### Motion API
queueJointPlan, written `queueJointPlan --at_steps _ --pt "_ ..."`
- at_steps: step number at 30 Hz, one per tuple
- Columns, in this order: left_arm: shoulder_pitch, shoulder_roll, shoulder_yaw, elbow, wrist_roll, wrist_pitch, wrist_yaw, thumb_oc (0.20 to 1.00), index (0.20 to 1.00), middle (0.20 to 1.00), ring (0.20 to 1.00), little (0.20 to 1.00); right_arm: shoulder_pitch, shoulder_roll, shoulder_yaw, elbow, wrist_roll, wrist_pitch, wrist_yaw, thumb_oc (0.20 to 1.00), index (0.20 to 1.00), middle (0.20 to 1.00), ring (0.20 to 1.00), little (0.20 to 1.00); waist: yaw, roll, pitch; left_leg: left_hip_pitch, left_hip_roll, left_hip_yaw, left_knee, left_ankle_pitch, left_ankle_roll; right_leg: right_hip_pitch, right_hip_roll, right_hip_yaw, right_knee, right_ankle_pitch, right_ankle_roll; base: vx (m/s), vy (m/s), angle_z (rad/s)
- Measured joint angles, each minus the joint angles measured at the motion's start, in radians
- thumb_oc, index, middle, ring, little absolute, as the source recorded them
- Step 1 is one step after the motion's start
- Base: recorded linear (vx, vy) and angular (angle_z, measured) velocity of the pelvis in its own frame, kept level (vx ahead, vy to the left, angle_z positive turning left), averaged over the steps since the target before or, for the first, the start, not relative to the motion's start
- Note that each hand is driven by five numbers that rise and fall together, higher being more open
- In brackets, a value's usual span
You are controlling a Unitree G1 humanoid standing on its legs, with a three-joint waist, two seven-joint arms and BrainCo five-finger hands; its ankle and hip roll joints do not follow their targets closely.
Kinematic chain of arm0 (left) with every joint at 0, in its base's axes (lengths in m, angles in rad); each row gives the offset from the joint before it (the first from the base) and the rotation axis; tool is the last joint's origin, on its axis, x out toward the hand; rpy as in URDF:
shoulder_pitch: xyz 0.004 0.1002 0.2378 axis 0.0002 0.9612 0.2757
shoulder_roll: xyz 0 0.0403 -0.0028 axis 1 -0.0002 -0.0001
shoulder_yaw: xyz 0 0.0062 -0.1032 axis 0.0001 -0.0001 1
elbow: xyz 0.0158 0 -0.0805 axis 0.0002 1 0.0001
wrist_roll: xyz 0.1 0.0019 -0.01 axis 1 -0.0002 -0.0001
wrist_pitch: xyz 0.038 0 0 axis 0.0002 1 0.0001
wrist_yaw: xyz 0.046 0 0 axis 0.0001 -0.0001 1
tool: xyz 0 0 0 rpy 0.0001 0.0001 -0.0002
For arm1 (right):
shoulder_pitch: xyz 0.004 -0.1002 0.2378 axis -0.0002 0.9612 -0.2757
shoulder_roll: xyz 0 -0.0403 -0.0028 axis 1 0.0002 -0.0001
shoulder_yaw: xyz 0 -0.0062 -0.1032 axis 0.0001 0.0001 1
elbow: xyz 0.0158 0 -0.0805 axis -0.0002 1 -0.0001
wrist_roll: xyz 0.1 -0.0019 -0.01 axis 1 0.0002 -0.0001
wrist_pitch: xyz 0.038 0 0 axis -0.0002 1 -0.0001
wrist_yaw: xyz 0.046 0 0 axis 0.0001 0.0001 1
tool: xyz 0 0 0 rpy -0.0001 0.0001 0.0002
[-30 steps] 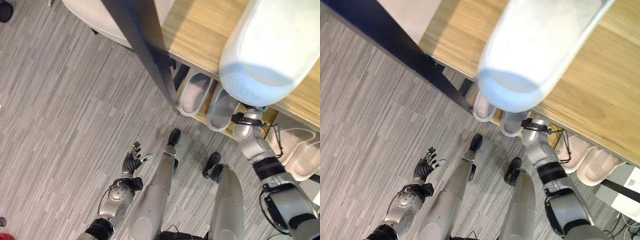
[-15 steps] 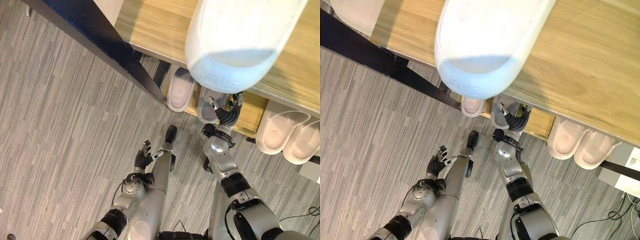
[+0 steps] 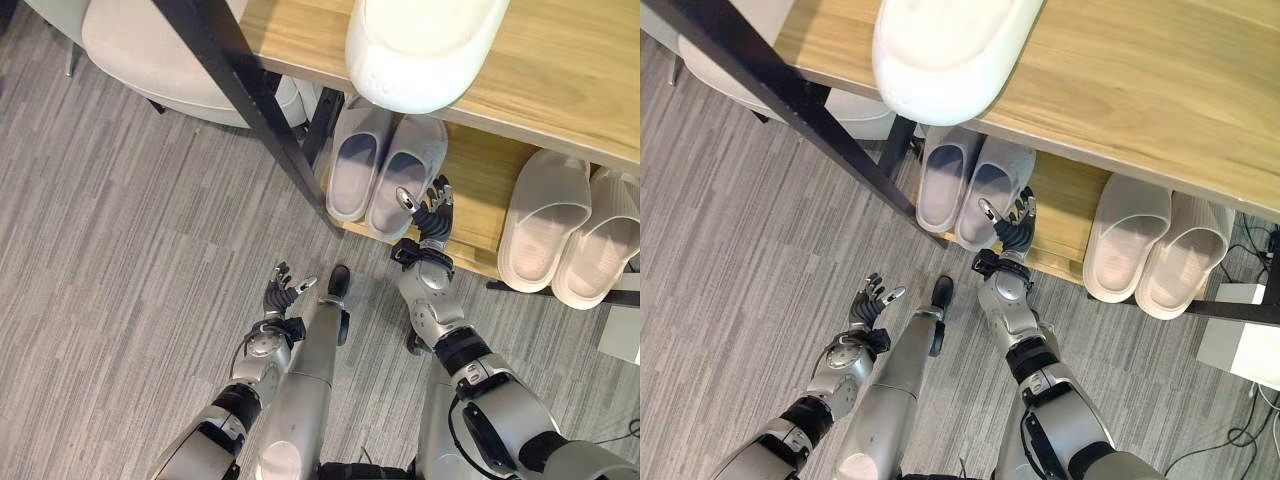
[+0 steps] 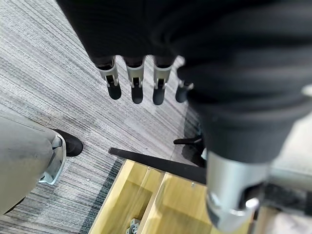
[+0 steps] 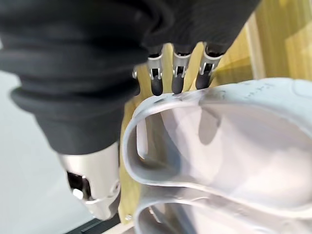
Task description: Arrange the slippers neatly on the shoe rack.
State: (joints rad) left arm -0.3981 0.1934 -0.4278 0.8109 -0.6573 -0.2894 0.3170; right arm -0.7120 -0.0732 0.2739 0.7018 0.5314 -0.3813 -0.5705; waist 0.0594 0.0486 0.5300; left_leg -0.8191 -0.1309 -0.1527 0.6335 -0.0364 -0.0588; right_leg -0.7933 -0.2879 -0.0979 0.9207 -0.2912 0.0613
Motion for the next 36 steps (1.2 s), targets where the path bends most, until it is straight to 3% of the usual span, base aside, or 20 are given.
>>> queueJointPlan --at_steps 3,6,7,8,9,10,13,15,17,23,25,28,33,36 --pt "0.003 -0.016 0.001 0.035 -0.003 0.000 0.000 1.000 1.000 1.000 1.000 1.000 -0.018 -0.008 0.011 0.046 -0.002 0.027 0.018 1.000 1.000 1.000 1.000 1.000 0.005 0.011 -0.007 0.000 -0.006 -0.011 0.111 -0.052 0.024 0.005 -0.001 -0.003 0.017 0.000 0.002 0.02 0.002 -0.26" --pt "-0.010 -0.024 0.001 0.024 -0.018 -0.005 -0.001 1.000 1.000 1.000 1.000 1.000 -0.021 -0.025 0.015 0.047 -0.026 0.036 0.008 1.000 1.000 1.000 1.000 1.000 0.000 0.008 -0.011 0.001 -0.013 0.004 0.050 -0.052 0.019 -0.011 -0.003 0.012 -0.001 -0.025 -0.017 0.02 -0.008 0.11" --pt "-0.022 -0.027 0.002 0.035 -0.029 -0.004 0.001 1.000 1.000 1.000 1.000 1.000 -0.024 -0.044 0.011 0.052 -0.065 0.047 -0.005 1.000 1.000 1.000 1.000 1.000 -0.003 0.002 -0.017 -0.038 -0.033 0.006 0.220 -0.094 0.046 -0.017 -0.029 0.009 -0.024 -0.014 -0.029 0.03 -0.001 0.04" --pt "0.003 -0.029 0.011 0.037 -0.032 -0.002 0.003 1.000 1.000 1.000 1.000 1.000 -0.019 -0.054 0.021 0.060 -0.102 0.070 -0.013 1.000 1.000 1.000 1.000 1.000 0.005 0.014 -0.026 0.022 -0.016 0.000 0.280 -0.166 0.051 -0.015 -0.015 0.006 -0.022 -0.012 -0.015 0.05 -0.003 -0.03" --pt "0.011 -0.031 0.012 0.041 -0.032 0.001 0.004 1.000 1.000 1.000 1.000 1.000 -0.015 -0.069 0.030 0.061 -0.130 0.086 -0.020 1.000 1.000 1.000 1.000 1.000 -0.006 0.024 -0.036 0.039 -0.012 -0.006 0.234 -0.235 0.037 -0.014 -0.018 -0.002 -0.023 -0.008 -0.002 0.06 -0.005 0.02" --pt "0.028 -0.033 0.020 0.014 -0.029 -0.001 0.006 1.000 1.000 1.000 1.000 1.000 -0.009 -0.116 0.029 0.070 -0.282 0.150 -0.072 1.000 1.000 1.000 1.000 1.000 -0.007 0.024 -0.041 0.053 -0.014 0.001 0.188 -0.202 0.038 -0.004 -0.017 0.008 -0.045 -0.001 0.007 0.05 -0.005 0.42" --pt "0.124 0.000 0.039 -0.037 -0.018 -0.011 0.006 1.000 1.000 1.000 1.000 1.000 0.022 -0.184 -0.027 0.081 -0.489 0.206 -0.163 1.000 1.000 1.000 1.000 1.000 0.014 0.018 -0.068 0.075 -0.003 -0.004 0.158 -0.188 0.045 0.032 -0.013 -0.012 -0.093 0.041 0.017 0.03 -0.004 0.16" --pt "0.205 0.029 0.037 -0.008 0.011 -0.009 -0.011 1.000 1.000 1.000 1.000 1.000 0.024 -0.235 -0.056 0.153 -0.579 0.253 -0.207 1.000 1.000 1.000 1.000 1.000 0.020 0.011 -0.090 0.120 0.004 -0.007 0.093 -0.158 0.060 0.083 -0.015 -0.031 -0.160 0.092 0.016 0.02 -0.013 0.04" --pt "0.266 0.044 0.039 -0.011 0.011 -0.009 -0.025 1.000 1.000 1.000 1.000 1.000 0.029 -0.293 -0.062 0.177 -0.615 0.283 -0.222 1.000 1.000 1.000 1.000 1.000 0.014 0.009 -0.108 0.192 0.014 -0.029 -0.010 -0.122 0.049 0.168 -0.001 -0.068 -0.272 0.142 0.026 0.13 -0.059 0.11" --pt "0.344 0.051 0.038 -0.001 0.036 0.001 -0.086 1.000 1.000 1.000 1.000 1.000 0.171 -0.220 -0.085 0.062 -0.649 0.276 -0.223 1.000 1.000 1.000 1.000 1.000 0.005 -0.051 -0.180 0.359 0.059 -0.029 -0.204 -0.075 0.035 0.331 0.041 -0.102 -0.463 0.213 0.026 0.16 -0.067 -0.08" --pt "0.349 0.035 0.046 0.007 0.050 0.004 -0.100 1.000 1.000 1.000 1.000 1.000 0.274 -0.195 -0.039 -0.052 -0.651 0.269 -0.195 1.000 1.000 1.000 1.000 1.000 0.002 -0.055 -0.196 0.406 0.073 -0.026 -0.264 -0.055 0.032 0.379 0.057 -0.118 -0.528 0.244 0.032 0.17 -0.050 -0.11" --pt "0.347 0.005 0.087 0.040 0.056 0.020 -0.122 1.000 1.000 1.000 1.000 1.000 0.427 -0.206 0.062 -0.241 -0.650 0.237 -0.045 1.000 1.000 1.000 1.000 1.000 -0.018 -0.062 -0.204 0.520 0.103 -0.005 -0.388 -0.021 0.034 0.491 0.092 -0.119 -0.674 0.302 0.035 0.15 -0.046 -0.23" --pt "0.347 -0.001 0.123 0.065 0.123 0.030 -0.137 1.000 1.000 1.000 1.000 1.000 0.537 -0.255 0.070 -0.366 -0.645 0.199 0.117 1.000 1.000 1.000 1.000 1.000 -0.051 -0.061 -0.220 0.609 0.120 0.003 -0.486 0.004 0.029 0.589 0.116 -0.123 -0.803 0.347 0.039 0.11 -0.038 -0.10" --pt "0.386 0.016 0.126 0.086 0.143 0.050 -0.164 1.000 1.000 1.000 1.000 1.000 0.665 -0.285 0.115 -0.435 -0.527 0.153 0.298 1.000 1.000 1.000 1.000 1.000 -0.064 -0.072 -0.269 0.694 0.135 0.022 -0.568 0.020 0.026 0.677 0.130 -0.122 -0.908 0.380 0.041 0.15 -0.050 -0.14"
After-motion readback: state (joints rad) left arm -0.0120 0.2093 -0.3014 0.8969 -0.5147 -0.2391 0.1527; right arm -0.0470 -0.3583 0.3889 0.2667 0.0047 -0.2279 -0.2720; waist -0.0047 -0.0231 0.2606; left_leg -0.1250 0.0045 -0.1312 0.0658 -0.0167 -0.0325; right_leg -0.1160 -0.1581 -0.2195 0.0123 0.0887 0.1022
